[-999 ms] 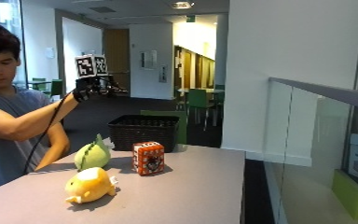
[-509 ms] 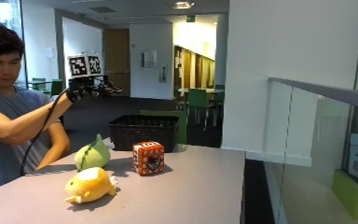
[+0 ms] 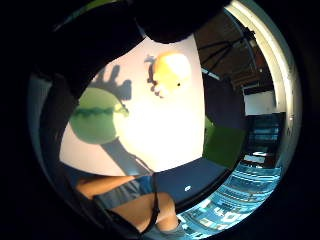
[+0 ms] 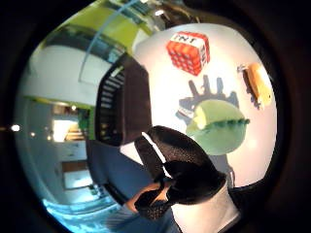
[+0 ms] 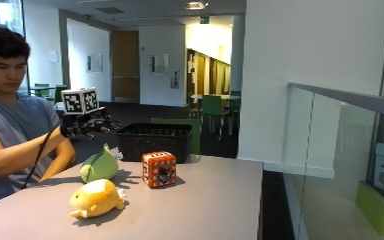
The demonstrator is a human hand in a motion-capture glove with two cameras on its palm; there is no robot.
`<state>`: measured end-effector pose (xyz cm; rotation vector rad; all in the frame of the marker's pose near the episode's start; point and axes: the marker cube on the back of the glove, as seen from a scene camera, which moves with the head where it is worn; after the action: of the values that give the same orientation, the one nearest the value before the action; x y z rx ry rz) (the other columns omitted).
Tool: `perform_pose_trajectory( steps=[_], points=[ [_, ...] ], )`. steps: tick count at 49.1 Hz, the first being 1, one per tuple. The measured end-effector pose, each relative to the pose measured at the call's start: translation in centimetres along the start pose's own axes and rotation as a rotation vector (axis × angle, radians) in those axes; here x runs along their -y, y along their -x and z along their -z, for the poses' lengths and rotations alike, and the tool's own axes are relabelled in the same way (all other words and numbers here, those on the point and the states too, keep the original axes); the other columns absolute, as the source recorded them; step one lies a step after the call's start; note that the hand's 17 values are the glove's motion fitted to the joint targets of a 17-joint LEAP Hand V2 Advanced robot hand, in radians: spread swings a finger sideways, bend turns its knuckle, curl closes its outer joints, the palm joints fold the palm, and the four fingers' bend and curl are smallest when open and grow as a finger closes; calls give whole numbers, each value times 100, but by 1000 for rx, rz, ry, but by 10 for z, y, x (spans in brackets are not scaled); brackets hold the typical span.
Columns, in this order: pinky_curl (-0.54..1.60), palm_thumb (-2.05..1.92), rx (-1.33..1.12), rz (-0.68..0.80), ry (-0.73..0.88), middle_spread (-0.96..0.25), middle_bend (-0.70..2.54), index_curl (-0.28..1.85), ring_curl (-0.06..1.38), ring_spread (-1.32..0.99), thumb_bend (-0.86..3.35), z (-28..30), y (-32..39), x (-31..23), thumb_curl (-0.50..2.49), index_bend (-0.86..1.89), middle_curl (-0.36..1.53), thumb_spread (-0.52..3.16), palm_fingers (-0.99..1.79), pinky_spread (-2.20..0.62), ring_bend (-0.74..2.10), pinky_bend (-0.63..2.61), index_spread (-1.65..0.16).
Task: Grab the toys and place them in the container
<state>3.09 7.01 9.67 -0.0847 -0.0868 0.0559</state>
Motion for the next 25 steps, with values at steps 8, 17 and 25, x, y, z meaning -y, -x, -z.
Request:
perform_pose_trajectory(
  steps=[8, 17, 25],
  points=[
    [36, -7, 4, -8, 78, -4, 18, 23, 14, 0, -5, -42, -13, -1, 15, 11, 30, 120, -11, 8, 19, 89, -31],
    [36, -7, 15, -21, 127, -4, 17, 22, 16, 1, -5, -83, -7, -11, 16, 11, 30, 117, -13, 8, 19, 92, -31],
    [37, -6, 31, -5, 197, -4, 15, 21, 18, 1, -5, -118, -8, -12, 16, 11, 30, 115, -15, 8, 19, 95, -31]
  ],
)
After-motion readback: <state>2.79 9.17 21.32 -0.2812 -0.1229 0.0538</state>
